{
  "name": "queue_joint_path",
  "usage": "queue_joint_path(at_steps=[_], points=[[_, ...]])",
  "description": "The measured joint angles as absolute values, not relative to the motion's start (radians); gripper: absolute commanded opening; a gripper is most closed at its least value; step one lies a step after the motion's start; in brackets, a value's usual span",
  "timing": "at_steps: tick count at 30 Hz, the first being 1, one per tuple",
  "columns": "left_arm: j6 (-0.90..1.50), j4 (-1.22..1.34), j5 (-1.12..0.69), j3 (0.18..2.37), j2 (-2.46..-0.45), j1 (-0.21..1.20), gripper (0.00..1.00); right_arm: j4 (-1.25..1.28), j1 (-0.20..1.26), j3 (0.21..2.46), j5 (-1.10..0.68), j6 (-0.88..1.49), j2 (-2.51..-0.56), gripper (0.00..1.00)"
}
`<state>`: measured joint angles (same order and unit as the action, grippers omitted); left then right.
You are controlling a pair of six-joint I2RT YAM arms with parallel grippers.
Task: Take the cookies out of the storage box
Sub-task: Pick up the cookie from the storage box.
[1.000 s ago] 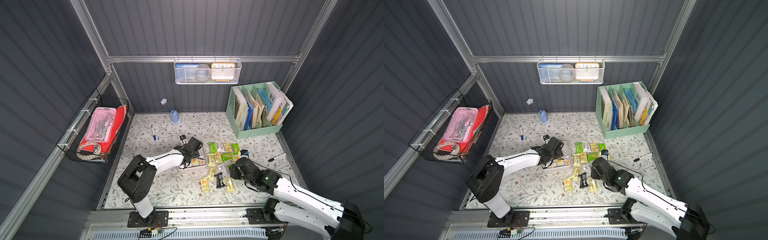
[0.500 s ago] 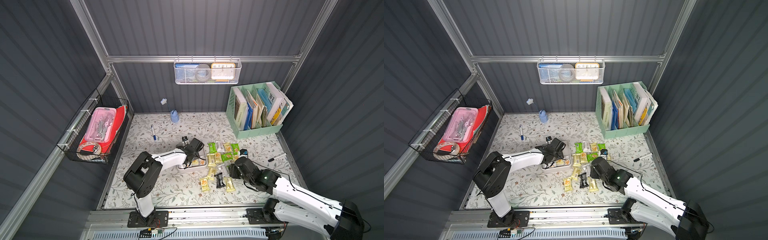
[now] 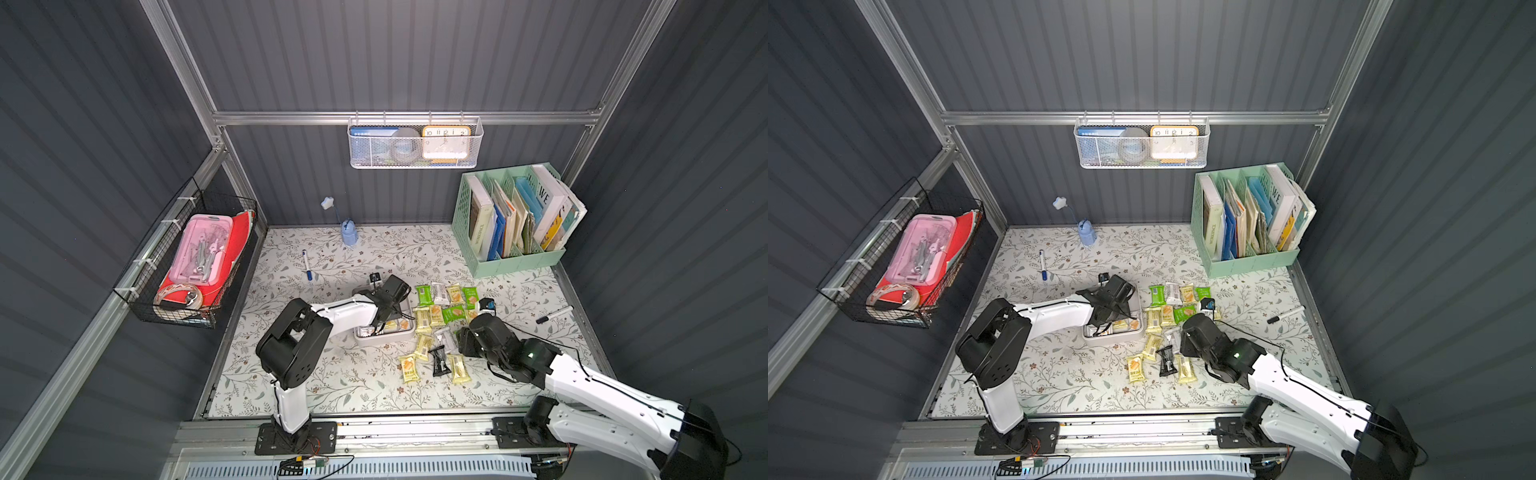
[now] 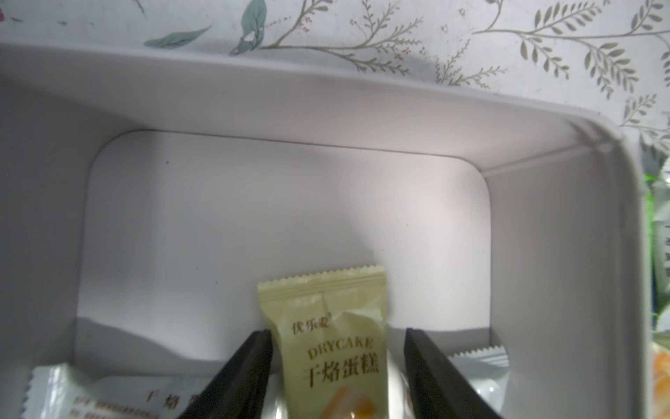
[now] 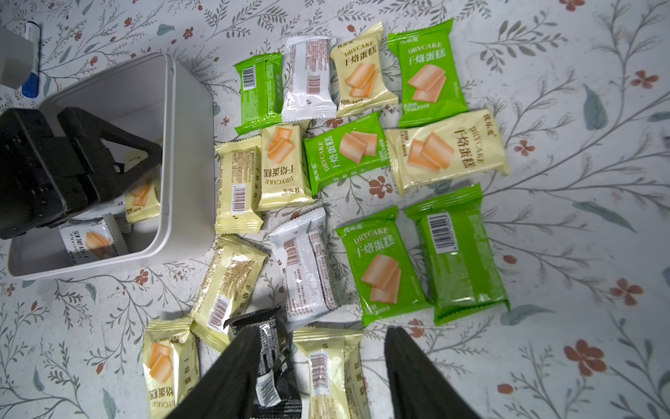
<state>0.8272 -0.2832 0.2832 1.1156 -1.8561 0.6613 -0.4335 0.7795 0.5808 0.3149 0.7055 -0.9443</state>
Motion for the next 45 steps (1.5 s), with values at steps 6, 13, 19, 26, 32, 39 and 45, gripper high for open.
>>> queue_joint_path(at_steps=[6, 13, 19, 26, 32, 39, 45], points=[[0.809, -0.318, 0.286, 1.118, -1.862, 0.661, 0.56, -0.433, 0.779, 0.579, 0.32, 0.703, -0.937, 0.61], [0.783, -0.336, 0.284, 1.146, -1.887, 0.662, 0.48, -0.43, 0.774, 0.575, 0.323, 0.698, -0.931, 0.61], [0.767, -0.337, 0.284, 1.155, -1.894, 0.661, 0.44, -0.416, 0.773, 0.571, 0.323, 0.692, -0.931, 0.61], [0.763, -0.361, 0.289, 1.175, -1.895, 0.661, 0.4, -0.416, 0.771, 0.571, 0.323, 0.687, -0.915, 0.61], [0.757, -0.379, 0.303, 1.194, -1.878, 0.661, 0.39, -0.416, 0.768, 0.571, 0.322, 0.687, -0.908, 0.61], [0.753, -0.391, 0.317, 1.214, -1.793, 0.661, 0.39, -0.417, 0.768, 0.571, 0.318, 0.687, -0.907, 0.61], [0.756, -0.435, 0.323, 1.215, -1.691, 0.662, 0.38, -0.417, 0.768, 0.571, 0.315, 0.687, -0.907, 0.61]])
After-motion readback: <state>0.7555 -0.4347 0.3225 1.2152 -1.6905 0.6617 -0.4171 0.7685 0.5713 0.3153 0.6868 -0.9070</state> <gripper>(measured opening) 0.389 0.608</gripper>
